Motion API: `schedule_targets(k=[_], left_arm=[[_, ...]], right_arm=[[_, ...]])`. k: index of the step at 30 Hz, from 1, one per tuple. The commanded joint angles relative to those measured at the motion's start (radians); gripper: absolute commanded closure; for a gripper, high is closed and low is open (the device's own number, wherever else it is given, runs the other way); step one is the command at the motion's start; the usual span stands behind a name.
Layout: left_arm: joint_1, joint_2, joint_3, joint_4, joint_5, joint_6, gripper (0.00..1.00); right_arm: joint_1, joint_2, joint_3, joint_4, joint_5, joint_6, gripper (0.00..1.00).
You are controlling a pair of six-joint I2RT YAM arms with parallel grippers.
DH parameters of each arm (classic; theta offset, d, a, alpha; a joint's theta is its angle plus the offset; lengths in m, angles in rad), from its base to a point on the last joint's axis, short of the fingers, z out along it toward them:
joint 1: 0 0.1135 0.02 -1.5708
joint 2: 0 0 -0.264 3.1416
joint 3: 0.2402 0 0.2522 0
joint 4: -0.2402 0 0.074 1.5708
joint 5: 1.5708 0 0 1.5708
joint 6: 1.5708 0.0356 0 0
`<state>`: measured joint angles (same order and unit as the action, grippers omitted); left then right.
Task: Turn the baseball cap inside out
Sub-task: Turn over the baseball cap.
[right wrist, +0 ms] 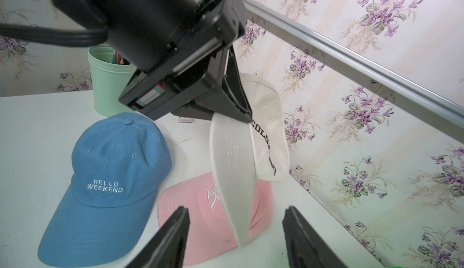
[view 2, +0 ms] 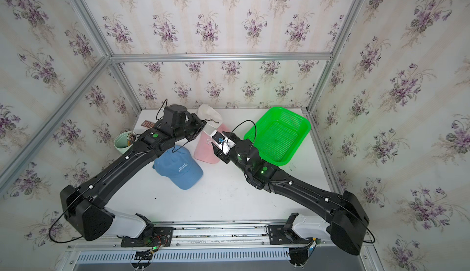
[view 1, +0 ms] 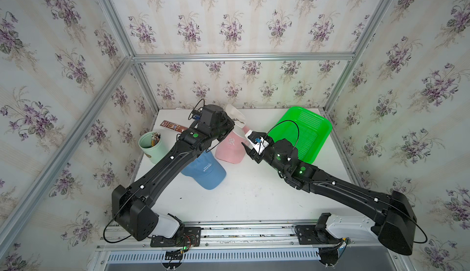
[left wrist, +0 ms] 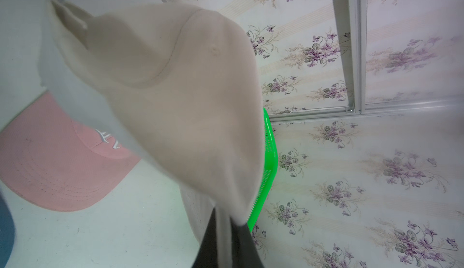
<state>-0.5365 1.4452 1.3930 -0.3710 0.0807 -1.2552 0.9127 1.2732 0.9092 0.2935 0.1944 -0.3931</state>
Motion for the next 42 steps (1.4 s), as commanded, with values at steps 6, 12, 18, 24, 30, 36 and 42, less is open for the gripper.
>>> schedule_targets(k=[6, 12, 18, 24, 30, 36, 42], left_arm=[[-0.015, -0.017, 0.009, 0.061, 0.031, -0.013, 1.0], [-0.019, -0.024, -0.009, 0.054, 0.039, -0.024, 1.0], [-0.018, -0.007, -0.02, 0.091, 0.09, -0.03, 1.0], [-0.017, 0.037, 0.083, 0.021, 0.102, 0.257, 0.53], [-0.017, 0.05, 0.132, 0.01, 0.189, 0.582, 0.35], [-0.015, -0.021, 0.117, 0.015, 0.225, 0.763, 0.31], [-0.009, -0.094, 0.085, -0.071, 0.271, 0.978, 0.31]], right_arm=[[-0.001, 0.117, 0.064, 0.061, 0.081, -0.038, 0.39], [-0.054, 0.141, 0.086, 0.054, 0.088, 0.005, 0.94], [-0.055, 0.122, 0.107, -0.013, -0.013, 0.006, 1.0], [-0.077, 0.101, 0.192, -0.307, -0.086, 0.074, 1.0], [-0.133, 0.064, 0.273, -0.539, -0.184, 0.161, 1.0], [-0.202, 0.088, 0.396, -0.686, -0.227, 0.235, 1.0], [-0.293, 0.091, 0.462, -0.73, -0.317, 0.311, 1.0]])
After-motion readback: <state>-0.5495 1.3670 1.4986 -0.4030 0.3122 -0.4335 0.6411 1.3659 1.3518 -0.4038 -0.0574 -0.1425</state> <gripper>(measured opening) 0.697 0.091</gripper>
